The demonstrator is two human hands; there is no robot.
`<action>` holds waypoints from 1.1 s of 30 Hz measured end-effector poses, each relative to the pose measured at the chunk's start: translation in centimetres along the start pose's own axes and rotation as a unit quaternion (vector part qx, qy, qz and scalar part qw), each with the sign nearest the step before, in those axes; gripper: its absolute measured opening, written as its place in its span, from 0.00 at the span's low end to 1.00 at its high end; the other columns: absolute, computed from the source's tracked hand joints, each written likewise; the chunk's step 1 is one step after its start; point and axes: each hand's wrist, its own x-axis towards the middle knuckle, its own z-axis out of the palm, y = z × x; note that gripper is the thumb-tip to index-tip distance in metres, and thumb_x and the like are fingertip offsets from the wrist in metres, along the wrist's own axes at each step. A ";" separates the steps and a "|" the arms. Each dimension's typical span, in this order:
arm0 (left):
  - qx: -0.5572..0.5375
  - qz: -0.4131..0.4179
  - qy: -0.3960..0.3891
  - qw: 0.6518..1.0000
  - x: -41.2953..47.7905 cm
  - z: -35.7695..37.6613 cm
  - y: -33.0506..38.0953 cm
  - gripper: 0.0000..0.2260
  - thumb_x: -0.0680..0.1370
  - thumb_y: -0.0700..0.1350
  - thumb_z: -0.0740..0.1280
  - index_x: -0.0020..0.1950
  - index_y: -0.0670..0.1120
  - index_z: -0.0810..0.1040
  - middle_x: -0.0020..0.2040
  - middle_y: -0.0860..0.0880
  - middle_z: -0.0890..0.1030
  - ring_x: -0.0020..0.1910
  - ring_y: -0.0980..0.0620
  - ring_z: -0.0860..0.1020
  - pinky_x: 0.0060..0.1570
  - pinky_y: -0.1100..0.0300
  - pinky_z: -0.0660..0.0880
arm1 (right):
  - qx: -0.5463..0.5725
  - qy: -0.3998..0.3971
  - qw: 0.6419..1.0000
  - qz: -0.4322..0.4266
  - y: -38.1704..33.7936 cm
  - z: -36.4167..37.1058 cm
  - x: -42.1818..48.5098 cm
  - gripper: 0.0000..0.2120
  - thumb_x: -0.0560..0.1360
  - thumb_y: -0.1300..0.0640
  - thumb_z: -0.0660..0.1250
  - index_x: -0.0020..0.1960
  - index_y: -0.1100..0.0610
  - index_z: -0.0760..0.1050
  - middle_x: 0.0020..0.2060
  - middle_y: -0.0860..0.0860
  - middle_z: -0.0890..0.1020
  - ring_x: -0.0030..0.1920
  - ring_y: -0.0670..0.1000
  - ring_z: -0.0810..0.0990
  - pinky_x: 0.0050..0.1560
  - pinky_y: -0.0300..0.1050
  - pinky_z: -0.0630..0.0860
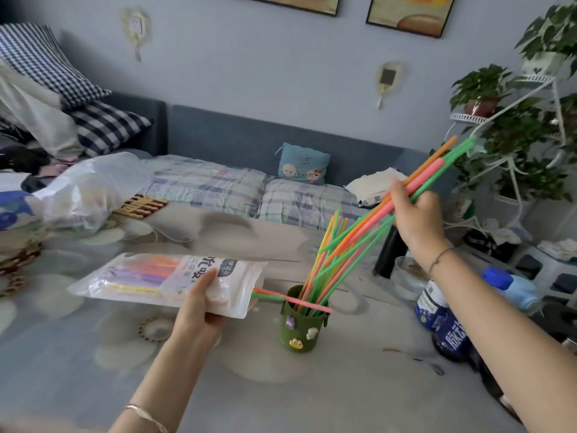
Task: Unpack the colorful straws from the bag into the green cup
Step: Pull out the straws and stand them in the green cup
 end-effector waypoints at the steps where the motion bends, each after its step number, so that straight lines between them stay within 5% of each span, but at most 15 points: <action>1: 0.010 0.002 -0.004 1.000 0.0 -0.1 0.1 0.03 0.78 0.43 0.65 0.49 0.44 0.77 0.33 0.49 0.86 0.36 0.50 0.84 0.27 0.55 0.81 | -0.017 -0.024 1.000 -0.002 0.5 0.5 -0.3 0.19 0.78 0.51 0.62 0.33 0.60 0.77 0.16 0.45 0.72 0.19 0.37 0.71 0.21 0.27 0.63; 5: 0.018 -0.008 0.001 1.000 -0.4 -0.4 0.1 0.03 0.78 0.42 0.66 0.46 0.43 0.78 0.30 0.48 0.85 0.27 0.51 0.84 0.21 0.56 0.77 | -0.061 -0.149 0.987 0.003 2.1 2.5 -1.6 0.22 0.78 0.48 0.59 0.37 0.64 0.78 0.22 0.54 0.69 0.19 0.42 0.67 0.24 0.36 0.64; 7: 0.010 -0.013 0.003 1.000 -0.5 -0.6 0.0 0.03 0.77 0.43 0.66 0.46 0.43 0.77 0.30 0.47 0.85 0.27 0.51 0.84 0.21 0.56 0.78 | -0.074 -0.194 0.978 0.005 2.9 3.2 -2.2 0.21 0.79 0.47 0.58 0.36 0.59 0.78 0.24 0.57 0.71 0.24 0.46 0.71 0.29 0.40 0.68; 11: 0.004 -0.012 0.003 1.000 -0.4 -0.4 -0.3 0.03 0.78 0.41 0.65 0.48 0.42 0.77 0.30 0.46 0.85 0.27 0.49 0.84 0.20 0.54 0.77 | -0.116 -0.263 0.958 0.024 4.2 4.4 -3.4 0.22 0.78 0.44 0.58 0.33 0.57 0.76 0.21 0.47 0.68 0.23 0.46 0.69 0.28 0.38 0.65; 14: 0.001 -0.021 0.003 1.000 -0.1 -0.2 -0.5 0.04 0.78 0.42 0.66 0.50 0.42 0.77 0.32 0.46 0.86 0.29 0.49 0.84 0.23 0.53 0.78 | -0.137 -0.291 0.946 0.049 5.0 5.0 -4.3 0.25 0.75 0.41 0.62 0.25 0.52 0.61 0.13 0.45 0.62 0.16 0.44 0.63 0.24 0.34 0.61; 18: 0.009 -0.017 0.000 1.000 0.1 0.1 -1.0 0.11 0.77 0.42 0.67 0.58 0.43 0.77 0.48 0.45 0.84 0.47 0.47 0.82 0.57 0.43 0.77 | -0.176 -0.330 0.926 0.047 5.8 5.6 -5.3 0.24 0.73 0.42 0.66 0.27 0.54 0.60 0.21 0.47 0.63 0.22 0.49 0.64 0.30 0.46 0.66; 23: 0.005 -0.016 -0.007 1.000 0.3 0.3 -1.3 0.11 0.77 0.42 0.67 0.58 0.43 0.76 0.52 0.44 0.83 0.52 0.45 0.81 0.62 0.39 0.72 | -0.166 -0.301 0.938 0.052 5.5 5.7 -5.9 0.20 0.71 0.44 0.69 0.31 0.58 0.70 0.24 0.52 0.70 0.27 0.54 0.73 0.35 0.52 0.75; 28: -0.004 -0.019 -0.011 1.000 0.4 0.3 -1.3 0.12 0.78 0.42 0.66 0.61 0.43 0.75 0.59 0.42 0.80 0.58 0.43 0.79 0.63 0.37 0.71 | -0.167 -0.209 0.962 0.062 4.7 5.6 -4.9 0.24 0.71 0.39 0.66 0.30 0.59 0.68 0.19 0.47 0.64 0.21 0.49 0.66 0.28 0.43 0.65; 33: -0.008 -0.023 -0.013 1.000 0.3 0.3 -1.4 0.11 0.78 0.41 0.66 0.60 0.43 0.76 0.64 0.42 0.79 0.65 0.41 0.76 0.66 0.36 0.69 | -0.181 -0.235 0.951 0.093 4.8 5.7 -4.3 0.25 0.74 0.44 0.66 0.40 0.68 0.77 0.20 0.49 0.64 0.21 0.48 0.65 0.26 0.40 0.63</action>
